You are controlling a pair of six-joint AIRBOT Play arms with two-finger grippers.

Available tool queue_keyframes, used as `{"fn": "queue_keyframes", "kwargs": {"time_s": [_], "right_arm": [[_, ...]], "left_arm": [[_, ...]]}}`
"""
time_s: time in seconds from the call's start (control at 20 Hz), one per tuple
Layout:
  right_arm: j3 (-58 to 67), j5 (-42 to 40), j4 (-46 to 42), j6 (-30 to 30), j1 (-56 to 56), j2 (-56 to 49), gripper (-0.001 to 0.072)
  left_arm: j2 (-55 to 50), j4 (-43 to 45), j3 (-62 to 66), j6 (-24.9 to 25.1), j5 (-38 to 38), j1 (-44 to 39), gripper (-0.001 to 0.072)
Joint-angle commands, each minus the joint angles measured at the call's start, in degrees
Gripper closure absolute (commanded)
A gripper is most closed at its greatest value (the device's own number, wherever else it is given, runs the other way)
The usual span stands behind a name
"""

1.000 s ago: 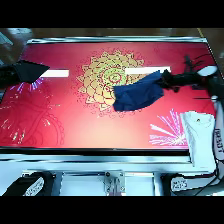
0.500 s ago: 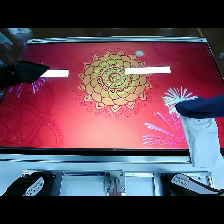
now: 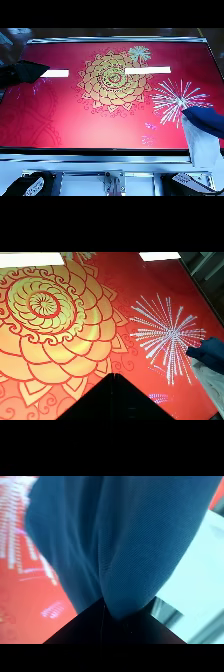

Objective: Fold the shirts.

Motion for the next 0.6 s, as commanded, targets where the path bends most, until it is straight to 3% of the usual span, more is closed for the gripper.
{"fn": "queue_keyframes", "kwargs": {"time_s": [0.0,0.2,0.4,0.45,0.5,0.55], "right_arm": [[-5.68,2.80,-8.57,0.81,-0.92,1.33,0.0661],[-20.26,-5.84,-11.41,3.80,-0.92,5.51,0.0660],[-28.94,-7.72,-16.55,4.26,-0.92,6.36,0.0657],[-29.73,-8.44,-18.21,4.44,-0.92,6.34,0.0554],[-29.99,-8.50,-19.10,4.33,-0.92,6.34,0.0232],[-29.97,-8.39,-19.45,2.69,-0.90,6.38,0.0039]], "left_arm": [[-0.04,0.00,0.00,0.00,0.00,0.00,0.0669],[-0.04,0.00,0.00,-0.17,0.00,0.00,0.0669],[-0.04,0.00,0.00,-0.17,0.00,0.00,0.0669],[-0.07,0.00,0.00,-0.17,0.00,0.00,0.0669],[-0.07,0.00,0.00,-0.17,0.00,0.00,0.0669],[-0.07,0.02,0.00,-0.17,-0.02,0.00,0.0669]]}}
